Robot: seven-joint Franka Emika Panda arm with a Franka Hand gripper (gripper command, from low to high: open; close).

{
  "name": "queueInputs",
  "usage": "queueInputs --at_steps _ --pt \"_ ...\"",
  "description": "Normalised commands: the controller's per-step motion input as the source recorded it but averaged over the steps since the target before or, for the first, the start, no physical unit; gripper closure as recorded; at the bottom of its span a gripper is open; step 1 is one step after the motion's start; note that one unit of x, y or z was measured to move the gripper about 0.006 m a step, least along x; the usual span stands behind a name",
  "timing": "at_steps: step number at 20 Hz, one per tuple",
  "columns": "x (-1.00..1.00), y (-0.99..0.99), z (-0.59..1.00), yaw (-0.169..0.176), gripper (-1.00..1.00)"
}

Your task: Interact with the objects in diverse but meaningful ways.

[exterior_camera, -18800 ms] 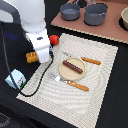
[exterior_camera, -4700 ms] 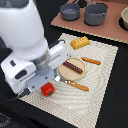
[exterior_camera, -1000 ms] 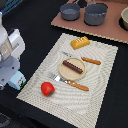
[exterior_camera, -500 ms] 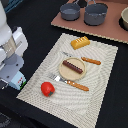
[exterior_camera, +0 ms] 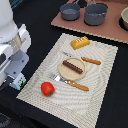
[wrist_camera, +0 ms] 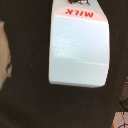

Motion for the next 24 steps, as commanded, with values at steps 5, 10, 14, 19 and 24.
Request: queueInputs --at_steps 5,10,14,19,24 --pt "-0.29 -0.23 -0.27 -0.014 -1.00" --pt "-0.26 -0.19 -0.25 -0.023 -1.00" --pt "-0.20 -0.17 -0.21 -0.036 -1.00" --pt "-0.14 -0.08 -0.18 -0.040 -1.00" --pt "-0.13 -0.01 -0.17 -0.032 1.00"
